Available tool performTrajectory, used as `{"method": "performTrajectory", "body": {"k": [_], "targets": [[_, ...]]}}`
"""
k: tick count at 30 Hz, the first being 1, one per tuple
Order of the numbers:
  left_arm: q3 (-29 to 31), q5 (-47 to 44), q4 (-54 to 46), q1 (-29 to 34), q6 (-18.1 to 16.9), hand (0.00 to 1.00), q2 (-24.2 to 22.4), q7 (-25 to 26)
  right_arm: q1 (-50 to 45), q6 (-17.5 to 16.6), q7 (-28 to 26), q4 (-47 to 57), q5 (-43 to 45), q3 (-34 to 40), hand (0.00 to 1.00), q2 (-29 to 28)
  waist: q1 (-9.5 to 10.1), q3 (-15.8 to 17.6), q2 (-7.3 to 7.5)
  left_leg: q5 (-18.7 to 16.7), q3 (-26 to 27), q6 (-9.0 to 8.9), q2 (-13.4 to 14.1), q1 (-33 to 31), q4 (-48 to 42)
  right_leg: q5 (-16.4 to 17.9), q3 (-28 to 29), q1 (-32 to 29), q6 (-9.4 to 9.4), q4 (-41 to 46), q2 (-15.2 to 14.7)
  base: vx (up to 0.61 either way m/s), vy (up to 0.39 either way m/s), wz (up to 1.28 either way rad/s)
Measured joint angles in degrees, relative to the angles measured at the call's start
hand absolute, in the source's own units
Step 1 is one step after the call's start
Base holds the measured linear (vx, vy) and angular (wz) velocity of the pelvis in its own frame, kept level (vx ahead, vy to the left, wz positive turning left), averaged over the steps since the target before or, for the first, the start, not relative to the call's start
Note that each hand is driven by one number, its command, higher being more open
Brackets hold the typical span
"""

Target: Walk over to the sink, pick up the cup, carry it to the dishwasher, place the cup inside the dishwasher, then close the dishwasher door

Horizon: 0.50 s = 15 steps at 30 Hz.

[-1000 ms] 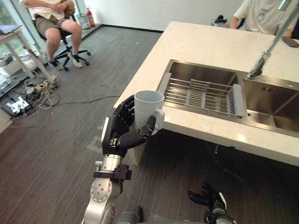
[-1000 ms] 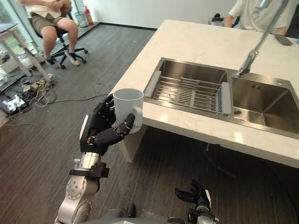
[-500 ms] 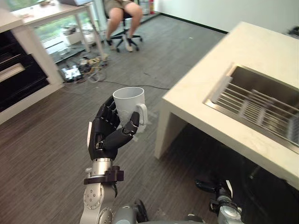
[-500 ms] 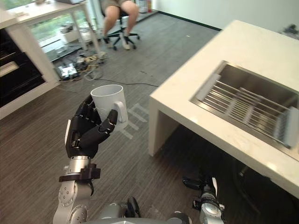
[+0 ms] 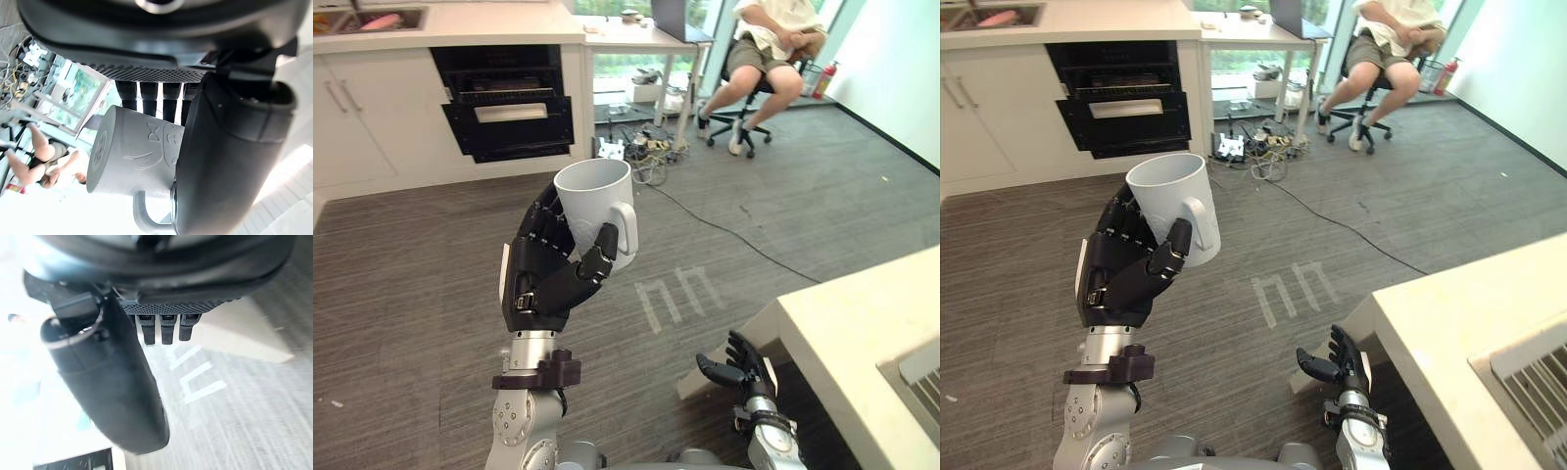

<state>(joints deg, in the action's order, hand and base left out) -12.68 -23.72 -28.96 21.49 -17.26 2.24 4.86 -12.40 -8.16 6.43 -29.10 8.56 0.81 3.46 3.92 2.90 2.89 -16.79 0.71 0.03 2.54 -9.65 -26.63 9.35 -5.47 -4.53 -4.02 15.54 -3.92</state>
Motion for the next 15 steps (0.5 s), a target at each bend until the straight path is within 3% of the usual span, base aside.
{"method": "performTrajectory", "body": {"k": [9,10,15], "targets": [[2.21,0.01,5.1,1.2,0.04,0.3,1.09,0.18,1.05,0.02,-0.39,-8.15,-1.51,-1.9,0.9,0.91,-0.07,-1.04,0.3,4.01,-0.75,-0.57,-0.82,3.53,7.92,-3.08,-0.62,3.71,0.73,-7.2,0.27,0.05,-0.05,0.04],[4.91,0.02,5.1,1.28,0.06,0.3,3.63,0.16,3.4,0.05,-0.63,-13.42,-4.25,-3.73,0.9,4.08,-0.82,-1.36,0.5,7.7,-2.61,-0.38,-1.51,2.6,10.71,-5.78,-0.84,3.65,1.41,-9.57,0.86,0.0,-0.01,0.05],[5.19,0.0,5.29,1.38,0.05,0.3,3.48,0.2,2.68,0.02,-1.02,-13.4,-4.29,-3.85,0.9,4.06,-0.8,-1.59,0.69,7.76,-0.9,-0.44,-0.81,4.0,11.67,-6.33,0.68,3.66,1.33,-10.69,1.11,0.0,0.0,-0.14]]}}
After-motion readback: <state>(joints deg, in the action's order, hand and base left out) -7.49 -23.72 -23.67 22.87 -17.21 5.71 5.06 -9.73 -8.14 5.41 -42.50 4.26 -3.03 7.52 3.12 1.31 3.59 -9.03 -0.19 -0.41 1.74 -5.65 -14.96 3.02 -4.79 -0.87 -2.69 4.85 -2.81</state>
